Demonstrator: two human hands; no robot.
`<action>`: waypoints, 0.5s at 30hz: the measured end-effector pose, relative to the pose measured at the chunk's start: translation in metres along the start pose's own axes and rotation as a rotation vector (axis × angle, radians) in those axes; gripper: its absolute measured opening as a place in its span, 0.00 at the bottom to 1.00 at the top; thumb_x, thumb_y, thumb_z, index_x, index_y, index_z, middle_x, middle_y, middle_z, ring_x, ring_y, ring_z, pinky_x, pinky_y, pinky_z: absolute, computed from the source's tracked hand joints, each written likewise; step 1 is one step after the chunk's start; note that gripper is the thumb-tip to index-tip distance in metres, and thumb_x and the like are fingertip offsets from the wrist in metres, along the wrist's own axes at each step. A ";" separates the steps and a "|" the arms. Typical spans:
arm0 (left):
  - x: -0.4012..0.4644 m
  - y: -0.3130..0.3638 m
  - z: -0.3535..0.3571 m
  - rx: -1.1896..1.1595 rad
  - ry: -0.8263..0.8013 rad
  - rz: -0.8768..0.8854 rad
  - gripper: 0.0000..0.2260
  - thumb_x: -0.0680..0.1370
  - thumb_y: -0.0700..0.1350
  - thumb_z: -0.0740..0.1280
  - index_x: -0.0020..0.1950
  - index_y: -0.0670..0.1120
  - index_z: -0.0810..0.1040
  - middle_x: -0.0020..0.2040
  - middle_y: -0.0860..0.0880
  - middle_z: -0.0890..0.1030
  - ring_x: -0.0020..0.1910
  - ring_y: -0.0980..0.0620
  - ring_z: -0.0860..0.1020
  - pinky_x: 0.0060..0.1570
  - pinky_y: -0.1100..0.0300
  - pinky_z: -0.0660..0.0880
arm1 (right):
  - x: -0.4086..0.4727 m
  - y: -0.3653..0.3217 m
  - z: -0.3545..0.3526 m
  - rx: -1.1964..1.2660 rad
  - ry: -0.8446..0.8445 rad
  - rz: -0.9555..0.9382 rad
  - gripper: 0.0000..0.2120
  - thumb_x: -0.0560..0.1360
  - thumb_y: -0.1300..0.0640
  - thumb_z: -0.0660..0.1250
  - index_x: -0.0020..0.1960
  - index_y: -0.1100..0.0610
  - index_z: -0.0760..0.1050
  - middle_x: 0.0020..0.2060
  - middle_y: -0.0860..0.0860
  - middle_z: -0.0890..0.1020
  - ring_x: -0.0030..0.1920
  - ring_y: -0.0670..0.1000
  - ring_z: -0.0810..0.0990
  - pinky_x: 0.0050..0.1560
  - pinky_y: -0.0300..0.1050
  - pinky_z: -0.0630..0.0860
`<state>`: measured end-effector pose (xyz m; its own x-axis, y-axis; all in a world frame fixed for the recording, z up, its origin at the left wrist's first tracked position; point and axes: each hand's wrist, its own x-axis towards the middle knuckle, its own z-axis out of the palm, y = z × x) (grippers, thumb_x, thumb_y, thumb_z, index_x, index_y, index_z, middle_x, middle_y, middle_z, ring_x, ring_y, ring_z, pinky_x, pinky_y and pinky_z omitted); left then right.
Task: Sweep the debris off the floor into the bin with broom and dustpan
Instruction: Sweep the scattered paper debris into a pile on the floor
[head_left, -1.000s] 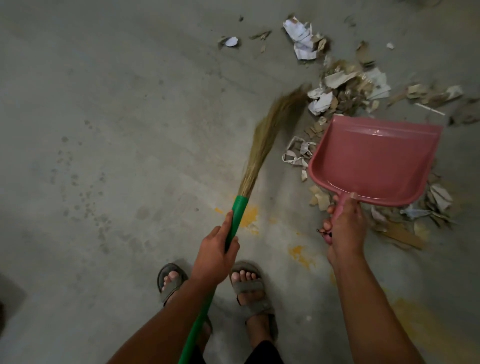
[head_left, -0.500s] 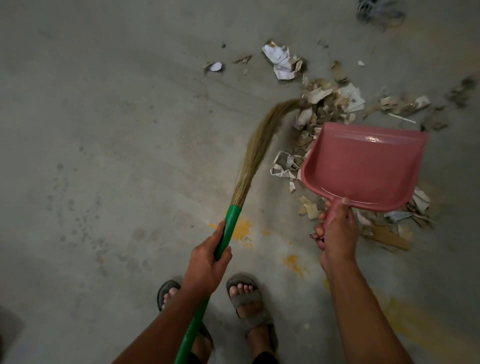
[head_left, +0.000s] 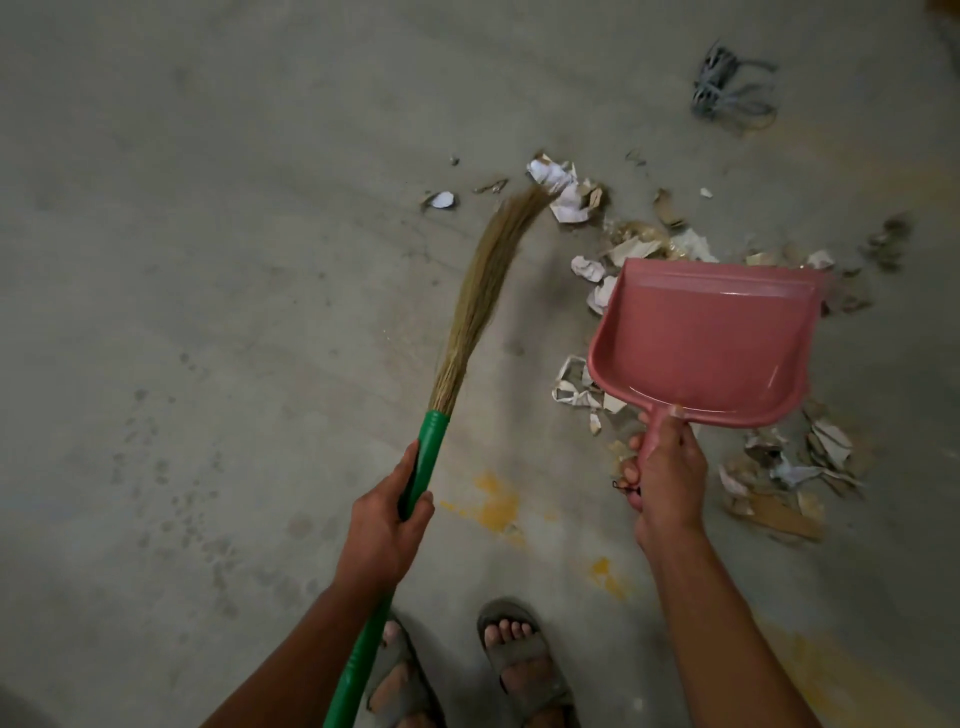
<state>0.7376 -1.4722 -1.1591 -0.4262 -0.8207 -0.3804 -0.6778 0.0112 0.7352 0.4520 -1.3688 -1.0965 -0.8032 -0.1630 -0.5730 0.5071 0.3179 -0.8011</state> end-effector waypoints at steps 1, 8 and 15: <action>0.008 0.000 -0.009 -0.011 0.015 -0.006 0.33 0.83 0.47 0.69 0.83 0.65 0.60 0.39 0.53 0.81 0.32 0.55 0.79 0.33 0.58 0.80 | -0.004 -0.002 0.010 -0.006 -0.009 0.003 0.19 0.85 0.36 0.59 0.51 0.50 0.78 0.35 0.48 0.77 0.23 0.46 0.68 0.24 0.35 0.59; 0.074 -0.001 -0.083 0.007 0.063 -0.054 0.32 0.83 0.49 0.68 0.84 0.61 0.58 0.50 0.46 0.84 0.39 0.52 0.83 0.44 0.51 0.85 | -0.031 -0.013 0.102 -0.003 -0.119 0.024 0.20 0.86 0.37 0.58 0.54 0.52 0.79 0.35 0.47 0.76 0.23 0.45 0.68 0.22 0.34 0.59; 0.162 -0.016 -0.136 0.116 0.143 -0.087 0.32 0.84 0.52 0.66 0.85 0.61 0.55 0.54 0.43 0.84 0.40 0.50 0.82 0.47 0.46 0.85 | -0.027 -0.012 0.184 -0.031 -0.200 0.052 0.19 0.87 0.38 0.58 0.53 0.52 0.78 0.35 0.48 0.77 0.22 0.45 0.68 0.22 0.35 0.59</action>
<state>0.7610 -1.6827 -1.1562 -0.2796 -0.8941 -0.3499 -0.7764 -0.0038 0.6302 0.5250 -1.5399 -1.1030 -0.6966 -0.3273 -0.6385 0.5337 0.3584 -0.7660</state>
